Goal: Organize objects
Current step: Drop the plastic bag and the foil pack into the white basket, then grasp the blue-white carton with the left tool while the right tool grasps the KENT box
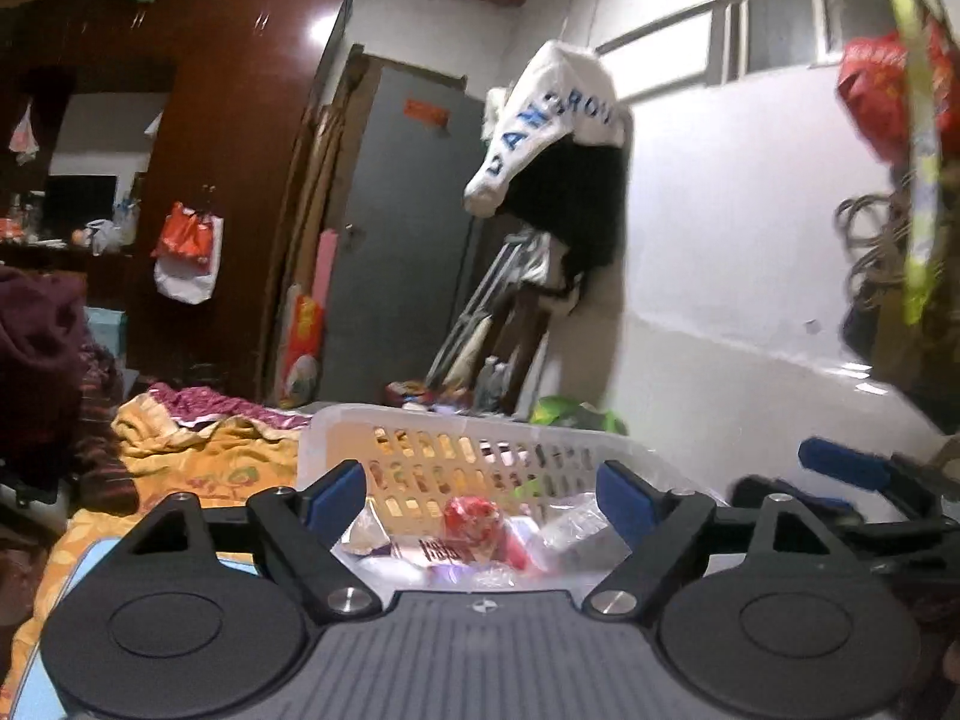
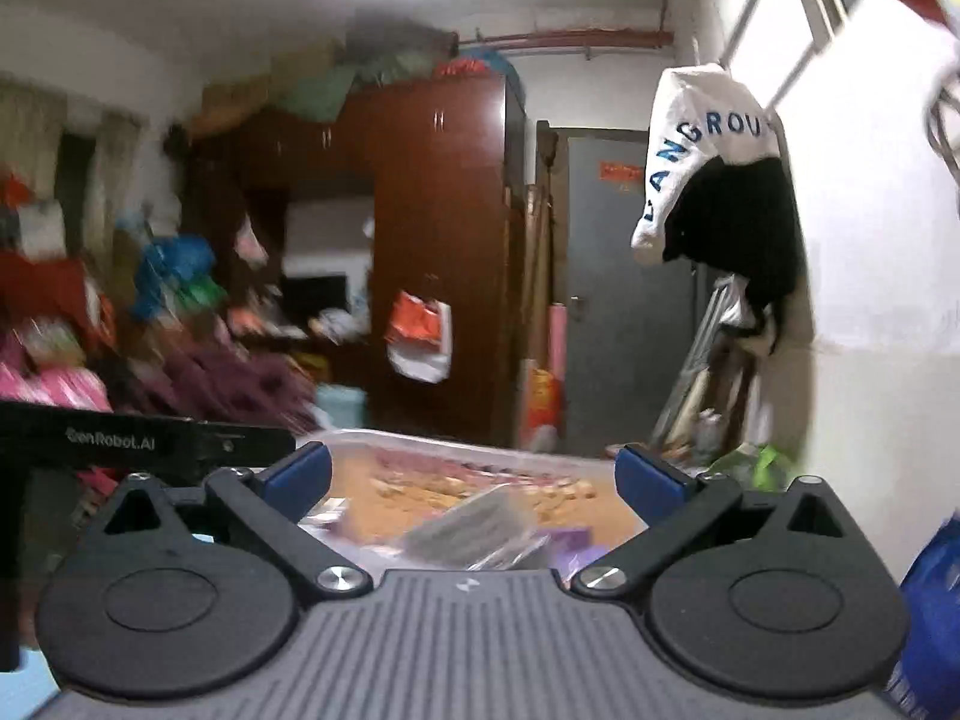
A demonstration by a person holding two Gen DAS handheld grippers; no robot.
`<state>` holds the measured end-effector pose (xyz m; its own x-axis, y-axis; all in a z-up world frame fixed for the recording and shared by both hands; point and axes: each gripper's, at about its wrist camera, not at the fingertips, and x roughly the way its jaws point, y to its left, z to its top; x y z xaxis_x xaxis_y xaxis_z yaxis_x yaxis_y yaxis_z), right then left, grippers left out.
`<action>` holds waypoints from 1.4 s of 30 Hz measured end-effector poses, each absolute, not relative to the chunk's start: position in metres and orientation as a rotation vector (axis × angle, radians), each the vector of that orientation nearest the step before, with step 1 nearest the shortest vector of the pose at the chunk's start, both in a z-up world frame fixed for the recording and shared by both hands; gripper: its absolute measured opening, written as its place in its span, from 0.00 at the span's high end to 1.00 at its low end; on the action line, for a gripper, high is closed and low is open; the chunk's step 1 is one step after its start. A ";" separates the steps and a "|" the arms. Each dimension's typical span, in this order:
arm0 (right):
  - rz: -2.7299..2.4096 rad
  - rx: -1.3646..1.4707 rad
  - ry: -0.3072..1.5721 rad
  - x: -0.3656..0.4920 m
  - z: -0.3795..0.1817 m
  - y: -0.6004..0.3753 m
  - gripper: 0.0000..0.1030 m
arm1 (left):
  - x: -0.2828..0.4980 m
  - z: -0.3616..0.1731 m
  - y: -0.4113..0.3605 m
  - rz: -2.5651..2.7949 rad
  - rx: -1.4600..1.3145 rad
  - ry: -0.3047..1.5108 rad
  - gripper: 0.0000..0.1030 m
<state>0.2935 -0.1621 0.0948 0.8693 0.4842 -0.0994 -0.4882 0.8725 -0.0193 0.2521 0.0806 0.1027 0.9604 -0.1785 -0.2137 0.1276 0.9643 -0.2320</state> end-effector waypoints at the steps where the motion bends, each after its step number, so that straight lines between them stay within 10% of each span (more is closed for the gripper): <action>1: 0.523 -0.010 0.104 0.284 0.088 -0.169 0.00 | 0.240 0.101 0.084 -0.163 -0.214 0.218 0.16; 11: 0.546 -0.083 0.462 0.301 0.014 -0.137 0.04 | 0.223 0.047 0.101 -0.062 -0.149 0.345 0.11; 27: 0.621 -0.173 0.554 0.304 -0.005 -0.138 0.52 | 0.241 0.020 0.090 -0.033 -0.129 0.444 0.17; 32: 0.643 -0.134 0.547 0.302 -0.004 -0.151 0.62 | 0.251 0.018 0.091 -0.028 -0.164 0.480 0.54; 42: 0.633 -0.091 0.525 0.296 -0.001 -0.174 0.81 | 0.215 0.026 0.080 -0.078 -0.127 0.321 0.55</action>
<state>0.2959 -0.1736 -0.0015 0.6807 0.5405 -0.4945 -0.5858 0.8069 0.0756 0.2149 0.0805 0.0257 0.9461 -0.0964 -0.3091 0.0561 0.9890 -0.1367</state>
